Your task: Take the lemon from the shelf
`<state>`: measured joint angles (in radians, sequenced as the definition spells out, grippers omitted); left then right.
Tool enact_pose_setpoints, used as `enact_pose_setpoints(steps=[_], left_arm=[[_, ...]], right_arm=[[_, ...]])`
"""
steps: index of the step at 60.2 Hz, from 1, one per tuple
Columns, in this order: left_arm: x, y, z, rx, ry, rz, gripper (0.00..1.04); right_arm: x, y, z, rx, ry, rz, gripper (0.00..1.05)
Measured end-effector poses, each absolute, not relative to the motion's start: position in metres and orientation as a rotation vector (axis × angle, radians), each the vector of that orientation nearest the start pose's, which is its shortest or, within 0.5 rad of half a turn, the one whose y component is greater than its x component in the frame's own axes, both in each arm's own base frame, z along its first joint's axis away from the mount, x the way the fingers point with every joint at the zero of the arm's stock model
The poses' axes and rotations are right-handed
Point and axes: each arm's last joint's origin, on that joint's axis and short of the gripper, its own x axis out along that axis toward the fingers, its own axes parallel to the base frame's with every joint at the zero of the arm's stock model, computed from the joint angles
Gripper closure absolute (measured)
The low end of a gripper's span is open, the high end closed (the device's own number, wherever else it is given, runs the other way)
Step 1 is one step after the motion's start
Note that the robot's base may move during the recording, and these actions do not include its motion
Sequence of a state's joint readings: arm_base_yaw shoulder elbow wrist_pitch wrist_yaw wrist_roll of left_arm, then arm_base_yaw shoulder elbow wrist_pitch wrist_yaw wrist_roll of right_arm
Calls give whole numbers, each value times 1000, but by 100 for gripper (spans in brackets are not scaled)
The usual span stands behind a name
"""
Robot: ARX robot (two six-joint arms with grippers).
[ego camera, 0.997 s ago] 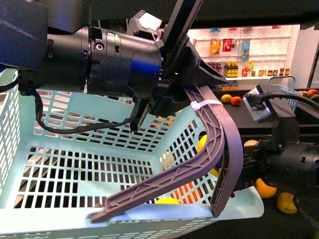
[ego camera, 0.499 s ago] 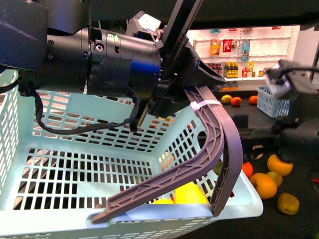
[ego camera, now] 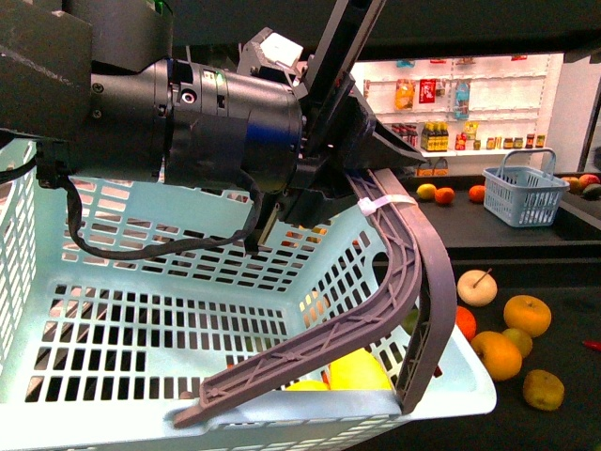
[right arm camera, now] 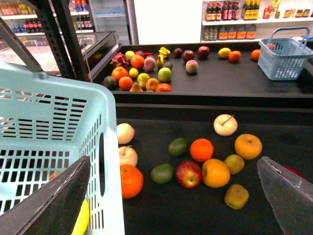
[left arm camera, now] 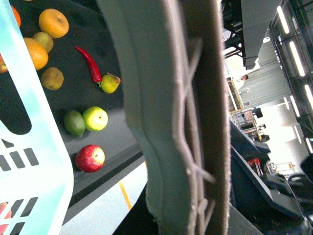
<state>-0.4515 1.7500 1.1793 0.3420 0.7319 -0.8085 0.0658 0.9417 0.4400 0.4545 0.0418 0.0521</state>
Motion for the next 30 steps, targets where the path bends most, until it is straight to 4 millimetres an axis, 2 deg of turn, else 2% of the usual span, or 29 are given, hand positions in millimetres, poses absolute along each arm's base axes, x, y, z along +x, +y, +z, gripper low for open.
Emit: enact_pose_setpoints(steps=[5,10,18,22,30], left_arm=[[345,-189,261,-740,703,-1015,97],[345,-189,261,-740,703,-1016,97],[345,-189,261,-741,702,-1013,97],[345,-189,261,-740,703,-1017,97],[345,-189,261,-741,703,-1016,97]], right_arm=[[172,9,248,25,17,-19,4],[148,2,244,14,32,7,17],[111,0,222,6,48,3,39],[102,0,215,6,19,3,49],[98,0,200,6,3,3,70]])
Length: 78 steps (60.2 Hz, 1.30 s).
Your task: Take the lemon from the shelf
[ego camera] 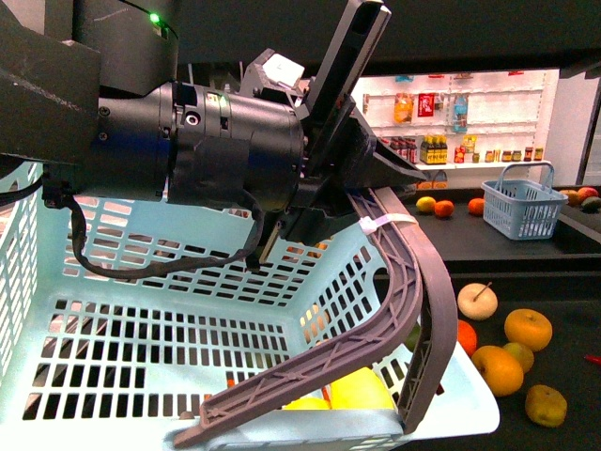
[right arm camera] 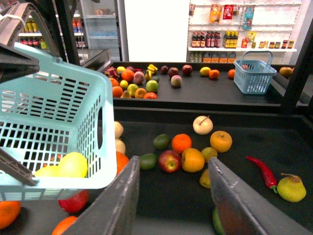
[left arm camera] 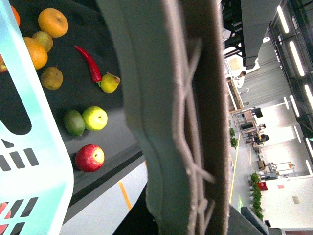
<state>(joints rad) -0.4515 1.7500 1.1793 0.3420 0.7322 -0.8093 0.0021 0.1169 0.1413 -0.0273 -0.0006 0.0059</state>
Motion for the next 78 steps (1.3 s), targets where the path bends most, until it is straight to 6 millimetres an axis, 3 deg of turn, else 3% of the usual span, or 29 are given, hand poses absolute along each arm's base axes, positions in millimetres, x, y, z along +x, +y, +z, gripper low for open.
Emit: enact_pose_setpoints(steps=[11,44,57,78], left_arm=[[345,-189,261,-740,703,-1016,97],[345,-189,261,-741,703,-1016,97],[345,-189,261,-740,703,-1016,97],[345,-189,261,-740,703,-1016,97]], right_arm=[[98,0,188,4,12,2,100],[97,0,167,3,1,3,98],[97,0,168,3,-6,2,98],[97,0,168,3,-6,2,30]])
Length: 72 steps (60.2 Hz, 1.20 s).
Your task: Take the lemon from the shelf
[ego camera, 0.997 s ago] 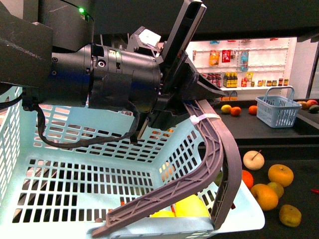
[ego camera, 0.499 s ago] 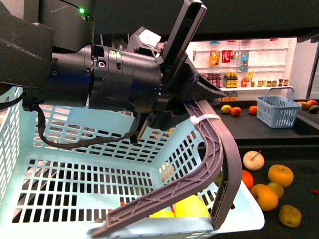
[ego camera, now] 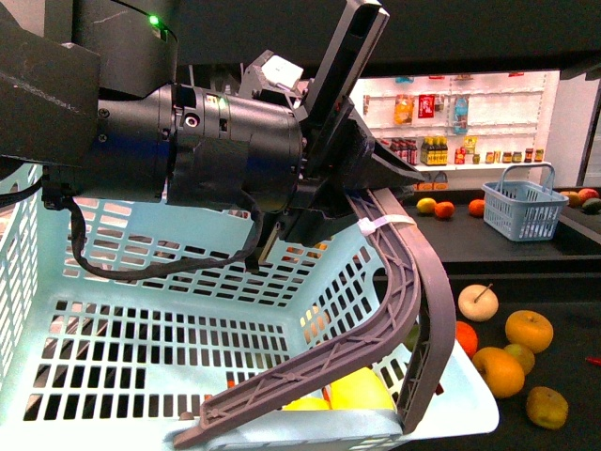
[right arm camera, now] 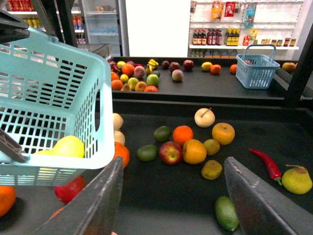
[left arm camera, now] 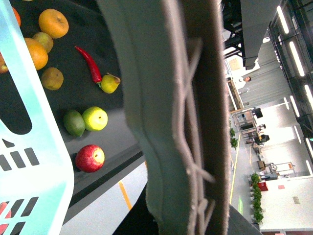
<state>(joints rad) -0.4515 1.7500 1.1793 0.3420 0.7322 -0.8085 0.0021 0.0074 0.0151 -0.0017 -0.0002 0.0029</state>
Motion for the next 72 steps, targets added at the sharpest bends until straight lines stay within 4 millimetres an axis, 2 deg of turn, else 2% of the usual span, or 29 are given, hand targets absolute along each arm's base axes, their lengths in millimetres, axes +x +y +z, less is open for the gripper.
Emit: enact_pose_setpoints(steps=[10,12,26,35,47,60,72], left_arm=[[345,-189,261,-740,703,-1015,97],[345,-189,261,-740,703,-1015,97],[345,-189,261,-741,698,-1007,97],[351,-187,266,-844,548,-772,97],[368,-148,273,-983,363,-578,97],[378,-88,271,-1156,109,-391,97],[378,-35,273,-1306,-99,-323,97]], right_arm=[[97,0,168,3,-6,3,3],[97,0,168,3,-6,3,1],[97,0,168,3,-6,2,2],[97,0,168,3,-6,3,2],[97,0,168,3,-6,3,2],[97,0,168,3,-7,3,2],[97,0,168,3,-7,3,2]])
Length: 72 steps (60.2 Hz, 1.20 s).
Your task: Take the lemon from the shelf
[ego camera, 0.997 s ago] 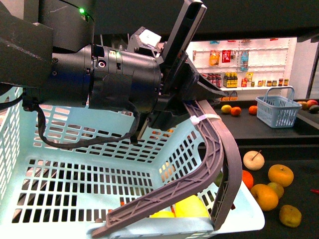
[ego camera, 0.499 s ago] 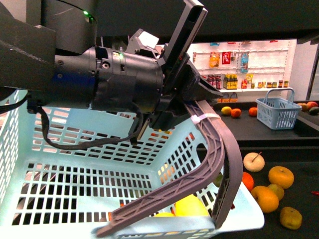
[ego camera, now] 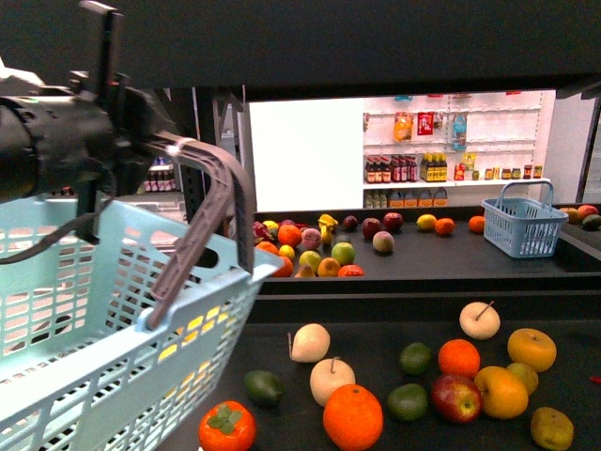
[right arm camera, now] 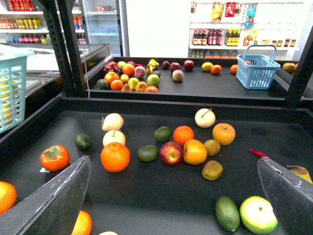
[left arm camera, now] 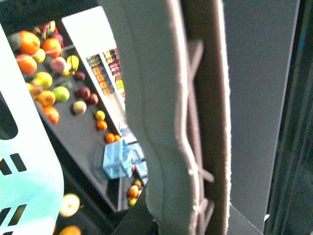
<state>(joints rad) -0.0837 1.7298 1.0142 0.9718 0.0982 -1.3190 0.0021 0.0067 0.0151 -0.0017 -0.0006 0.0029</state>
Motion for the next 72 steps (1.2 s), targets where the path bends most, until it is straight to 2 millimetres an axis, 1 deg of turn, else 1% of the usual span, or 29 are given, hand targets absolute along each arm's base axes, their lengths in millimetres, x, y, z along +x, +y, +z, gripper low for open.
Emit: enact_pose_setpoints(steps=[4,14,30,42,49,52,60,65,72], left_arm=[[377,-15,277,-1335,-172,-313,97],[377,22,279,-1363,-281,-301,97],[379,79,262,-1357,-329,-351,97],[378,108,255,-1348,-371,-367,97],[378,117,249,-1349,-385,-356,97],[379,121,243,-1361,-375,-342,97],[380,123,231,-1390,-352,-319,97],[380,124,220,-1420,-320,-306,97],[381,126,213,-1436,-293,-299,97]], right_arm=[[97,0,168,3,-7,3,2],[97,0,168,3,-7,3,2],[97,0,168,3,-7,3,2],[97,0,168,3,-7,3,2],[97,0,168,3,-7,3,2],[97,0,168,3,-7,3,2],[97,0,168,3,-7,3,2],[97,0,168,3,-7,3,2],[97,0,168,3,-7,3,2]])
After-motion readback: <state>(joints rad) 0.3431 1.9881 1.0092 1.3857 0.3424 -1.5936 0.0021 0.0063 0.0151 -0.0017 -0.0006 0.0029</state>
